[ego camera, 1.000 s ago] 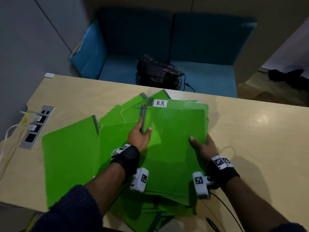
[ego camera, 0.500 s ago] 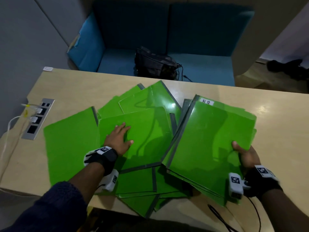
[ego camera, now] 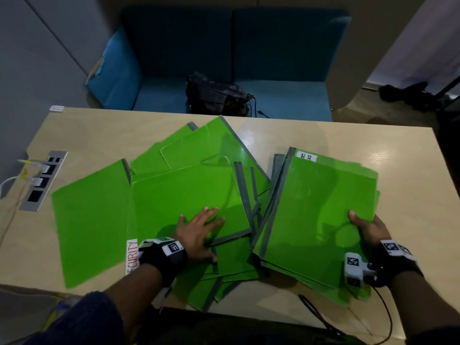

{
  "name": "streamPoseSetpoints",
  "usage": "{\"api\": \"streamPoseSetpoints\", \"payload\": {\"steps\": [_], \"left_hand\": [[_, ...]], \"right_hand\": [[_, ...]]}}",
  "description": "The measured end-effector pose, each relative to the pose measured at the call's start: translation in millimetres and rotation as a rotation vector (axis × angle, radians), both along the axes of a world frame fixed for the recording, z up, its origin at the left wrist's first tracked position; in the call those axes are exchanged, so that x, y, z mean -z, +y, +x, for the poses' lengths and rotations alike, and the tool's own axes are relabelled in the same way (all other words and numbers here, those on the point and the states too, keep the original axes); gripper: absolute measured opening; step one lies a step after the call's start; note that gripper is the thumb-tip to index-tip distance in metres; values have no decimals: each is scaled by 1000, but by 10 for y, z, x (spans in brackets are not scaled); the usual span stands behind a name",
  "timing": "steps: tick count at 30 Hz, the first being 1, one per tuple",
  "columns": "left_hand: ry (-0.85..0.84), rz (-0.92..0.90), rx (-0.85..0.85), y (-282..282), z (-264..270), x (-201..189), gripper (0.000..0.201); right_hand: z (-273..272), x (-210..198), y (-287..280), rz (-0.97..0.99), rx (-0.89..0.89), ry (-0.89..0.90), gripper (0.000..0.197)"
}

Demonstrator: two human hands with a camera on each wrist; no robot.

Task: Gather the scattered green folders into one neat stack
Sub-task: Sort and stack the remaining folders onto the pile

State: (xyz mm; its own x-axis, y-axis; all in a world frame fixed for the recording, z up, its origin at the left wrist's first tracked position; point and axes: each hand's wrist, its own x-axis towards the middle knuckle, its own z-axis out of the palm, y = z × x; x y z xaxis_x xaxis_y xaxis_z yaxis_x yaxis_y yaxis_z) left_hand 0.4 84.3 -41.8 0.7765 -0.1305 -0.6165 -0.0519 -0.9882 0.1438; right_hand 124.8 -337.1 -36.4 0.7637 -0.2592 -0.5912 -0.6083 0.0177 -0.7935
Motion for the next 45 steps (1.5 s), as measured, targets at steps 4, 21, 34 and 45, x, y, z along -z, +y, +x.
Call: {"api": "streamPoseSetpoints", "payload": {"steps": [4,21,34,45], "left_hand": [[-42,17,-110,29,-31,-62,97],[-5,149,-191,97,39,-258,97],[51,209,450,-97,210,-378,72],[36,545,984,-89,293,-465,63]], "right_hand": [[-72,117,-60,-11,-22,31,77],[-113,234,-144,-38,-75,29,63],[-193,190,-137,79,-61,-3,72],[4,-169,564,238,-203,-141,56]]}}
